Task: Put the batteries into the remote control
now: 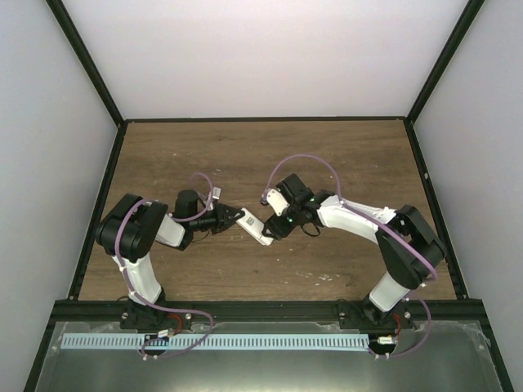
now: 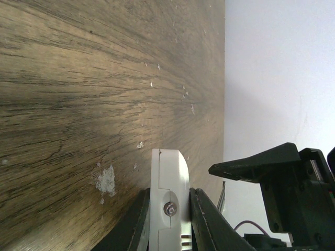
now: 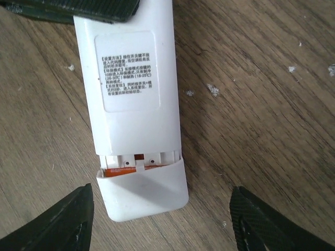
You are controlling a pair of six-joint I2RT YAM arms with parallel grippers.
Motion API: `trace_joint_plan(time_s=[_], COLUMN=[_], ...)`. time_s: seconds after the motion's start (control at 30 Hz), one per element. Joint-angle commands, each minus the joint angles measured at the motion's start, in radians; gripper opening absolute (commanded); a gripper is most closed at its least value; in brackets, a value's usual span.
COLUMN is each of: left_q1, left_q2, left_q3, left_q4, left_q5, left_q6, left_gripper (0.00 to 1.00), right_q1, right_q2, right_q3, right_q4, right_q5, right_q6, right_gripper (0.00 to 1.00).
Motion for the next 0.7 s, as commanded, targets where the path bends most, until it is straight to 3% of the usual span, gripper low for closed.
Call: trace_joint_plan(time_s=[0.0, 0.67], left_q1=[0.004, 0.005], left_q2=[0.003, -0.007], left_q3=[0.002, 0.0], left_q4=[-0.015, -0.027], left_q5=[-0.045, -0.049], left_q6=[0.046, 0.051], left_gripper=[0.0, 0.0], right_q1=[-0.007, -0.006], right_q2=[-0.009, 0.066], right_q3=[-0.003, -0.014], right_q4=[-0.019, 0.001], right_q5=[0.007, -0.037], right_q6=[-0.003, -0.006], right_gripper=[0.62, 0.48])
